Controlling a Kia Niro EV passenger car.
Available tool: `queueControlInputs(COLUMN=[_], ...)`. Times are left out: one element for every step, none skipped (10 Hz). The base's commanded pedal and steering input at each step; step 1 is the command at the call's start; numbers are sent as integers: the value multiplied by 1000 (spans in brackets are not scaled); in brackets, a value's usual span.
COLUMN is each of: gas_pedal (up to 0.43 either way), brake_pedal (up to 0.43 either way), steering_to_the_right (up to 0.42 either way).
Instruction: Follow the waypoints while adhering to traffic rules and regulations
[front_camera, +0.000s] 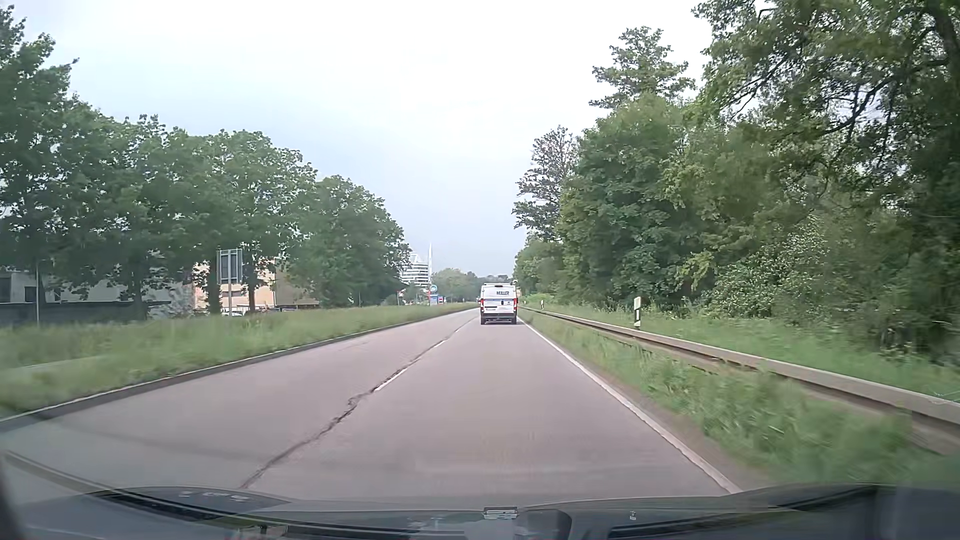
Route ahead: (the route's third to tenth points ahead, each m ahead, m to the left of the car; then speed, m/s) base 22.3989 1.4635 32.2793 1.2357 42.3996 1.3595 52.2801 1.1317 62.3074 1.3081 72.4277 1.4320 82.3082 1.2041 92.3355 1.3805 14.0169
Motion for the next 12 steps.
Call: queueControlInputs(gas_pedal=[157,157,157,169,169,169,169,169,169,169,169,169], brake_pedal=[0,0,0,0,0,0,0,0,0,0,0,0], steering_to_the_right=[-1,-1,-1,-1,-1,-1,-1,-1,-1,-1,-1,-1])
